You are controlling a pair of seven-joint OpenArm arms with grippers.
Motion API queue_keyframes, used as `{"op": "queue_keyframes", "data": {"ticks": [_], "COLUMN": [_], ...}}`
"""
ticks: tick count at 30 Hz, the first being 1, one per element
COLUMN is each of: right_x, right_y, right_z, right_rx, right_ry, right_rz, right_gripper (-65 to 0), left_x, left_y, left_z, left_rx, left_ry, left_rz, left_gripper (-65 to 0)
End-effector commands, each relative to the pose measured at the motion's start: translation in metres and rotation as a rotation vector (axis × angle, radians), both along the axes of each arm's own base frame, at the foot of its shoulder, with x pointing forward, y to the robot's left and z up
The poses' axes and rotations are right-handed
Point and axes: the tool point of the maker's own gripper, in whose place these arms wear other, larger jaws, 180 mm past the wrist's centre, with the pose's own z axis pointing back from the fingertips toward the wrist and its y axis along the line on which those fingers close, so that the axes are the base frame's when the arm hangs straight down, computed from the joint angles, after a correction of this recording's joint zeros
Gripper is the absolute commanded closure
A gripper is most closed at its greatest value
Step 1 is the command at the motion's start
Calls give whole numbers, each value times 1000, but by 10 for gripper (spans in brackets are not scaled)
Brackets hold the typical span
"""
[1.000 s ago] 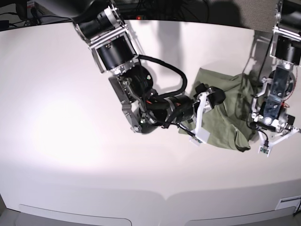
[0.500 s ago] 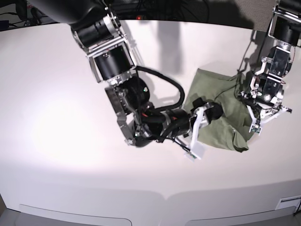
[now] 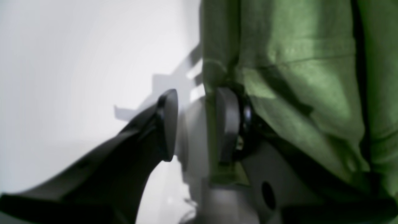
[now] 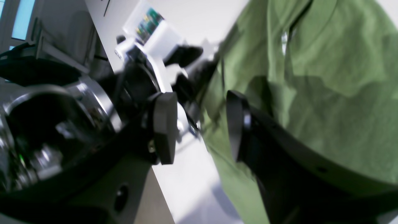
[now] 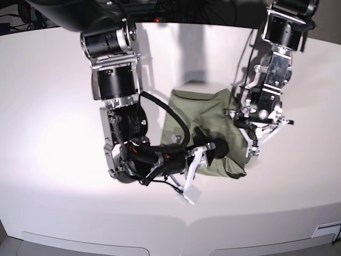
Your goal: Fold the T-shirt properly
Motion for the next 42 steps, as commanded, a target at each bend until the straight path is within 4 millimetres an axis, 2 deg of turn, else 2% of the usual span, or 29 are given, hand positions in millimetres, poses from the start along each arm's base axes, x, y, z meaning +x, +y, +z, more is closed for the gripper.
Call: {"op": "queue_keyframes", "data": {"ticks": [1,5,10,14,19,26,31,39,42], "right_x": [12,16,22,26,30,37,39,41,41], "right_y": [2,-28,-64,-88,-100,-119,-146,-173,-175], "right_z": [25,14,-4,-15,-21,-24,-29,-32,-33], "right_rx": [37,-45,-154,-237,-282,-316,-367,-419,-417], "right_ry": [-70,-82,-78,-80,-81,-75,-74,-73,-76], "right_rz": [-1,-15,-47,-73,-101,-155,-180,-203,-211], "right_gripper": [-265,-265,-265,-265,-265,-265,-265,-265,-265], "left_x": [-27,-31,-38,-36,-21,-6,2,13,20], "left_y": [-26,-53,-75,-81,-91,-104,-115,-118,-118], "left_z": [-14,-14,-13,-10,0,17,28,37,42], "left_rx": [-89,-151,-192,-209,-233,-299,-364,-367,-364], "left_ry": [136,161,199,195,136,101,93,61,40], "left_rz": [-22,-30,-50,-72,-167,-198,-209,-240,-243], "left_gripper": [-215,-215,-215,-215,-215,-215,-215,-215,-215]}}
